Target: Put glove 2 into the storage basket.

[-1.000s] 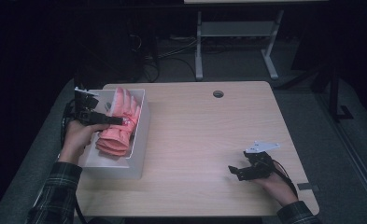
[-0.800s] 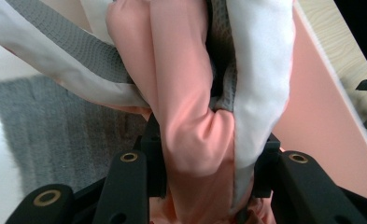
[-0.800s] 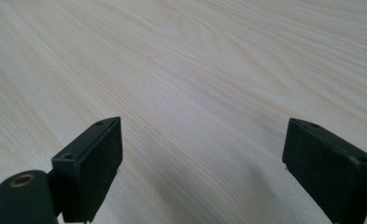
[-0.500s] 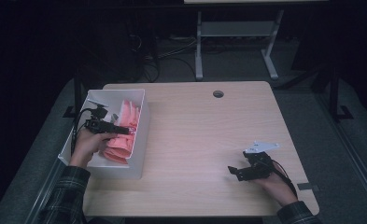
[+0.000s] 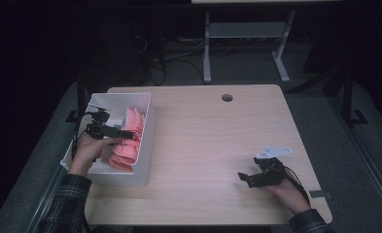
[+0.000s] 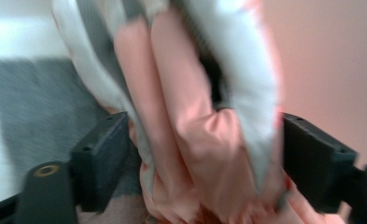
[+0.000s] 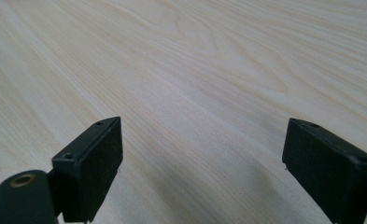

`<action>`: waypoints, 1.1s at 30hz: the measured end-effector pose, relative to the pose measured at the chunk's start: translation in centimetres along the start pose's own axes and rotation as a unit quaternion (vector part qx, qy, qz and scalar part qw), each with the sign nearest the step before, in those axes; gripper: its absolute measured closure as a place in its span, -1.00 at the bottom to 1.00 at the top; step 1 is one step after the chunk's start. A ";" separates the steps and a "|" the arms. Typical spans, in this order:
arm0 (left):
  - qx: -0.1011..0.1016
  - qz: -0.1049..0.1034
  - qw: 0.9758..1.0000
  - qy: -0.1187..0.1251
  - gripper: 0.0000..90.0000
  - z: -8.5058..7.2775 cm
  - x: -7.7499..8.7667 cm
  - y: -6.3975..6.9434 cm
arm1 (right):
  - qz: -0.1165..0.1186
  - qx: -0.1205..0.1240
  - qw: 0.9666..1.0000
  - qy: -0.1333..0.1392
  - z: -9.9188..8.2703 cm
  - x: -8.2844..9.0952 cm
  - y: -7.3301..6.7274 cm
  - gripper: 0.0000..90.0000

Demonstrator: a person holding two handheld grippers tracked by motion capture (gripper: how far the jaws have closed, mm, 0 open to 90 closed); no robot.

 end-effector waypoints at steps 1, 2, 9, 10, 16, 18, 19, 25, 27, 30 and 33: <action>-0.004 0.000 1.000 0.005 -0.61 0.3 0.4 0.1 | 0.001 -0.002 1.000 0.001 0.0 0.1 0.0 -0.73; -0.011 0.004 1.000 0.011 -0.61 0.7 0.9 0.4 | 0.001 -0.002 1.000 0.001 0.0 0.1 0.0 -0.73; -0.061 0.004 0.997 0.045 -0.63 2.7 3.5 3.5 | -0.001 0.000 1.000 0.001 0.1 0.1 0.0 -0.73; -0.068 0.002 0.997 0.048 -0.63 3.0 3.6 4.0 | -0.001 0.000 1.000 0.000 0.1 0.1 0.0 -0.73; -0.105 -0.013 0.992 0.062 -0.63 4.0 3.5 7.2 | -0.002 0.002 1.000 -0.002 0.1 0.1 0.0 -0.73; -0.119 -0.020 0.991 0.062 -0.63 4.2 3.0 8.5 | -0.002 0.000 1.000 -0.002 0.1 0.1 0.0 -0.73; -0.122 -0.022 0.990 0.062 -0.63 4.2 2.6 9.1 | -0.002 0.001 1.000 -0.002 0.1 0.1 0.0 -0.73; -0.160 -0.034 0.985 0.060 -0.63 4.3 0.8 12.9 | -0.002 0.000 1.000 -0.002 0.1 0.2 0.0 -0.73; -0.171 -0.039 0.983 0.057 -0.63 4.3 0.1 14.2 | -0.002 0.001 1.000 -0.002 0.1 0.2 0.0 -0.73; -0.186 -0.044 0.980 0.052 -0.63 4.1 -1.2 16.3 | -0.002 0.000 1.000 -0.004 0.1 0.2 -0.1 -0.73; -0.200 -0.050 0.978 0.041 -0.63 3.6 -2.9 18.2 | -0.002 -0.001 1.000 -0.002 0.1 0.2 -0.1 -0.73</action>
Point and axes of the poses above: each handheld gripper's, and its own axes: x roughly backward along the jaws, z roughly out of its top, y roughly to its right, the point moved 7 cm from there along -x, roughly forward along the jaws, and after that the axes turned 7 degrees about -z, right-handed, at the moved point
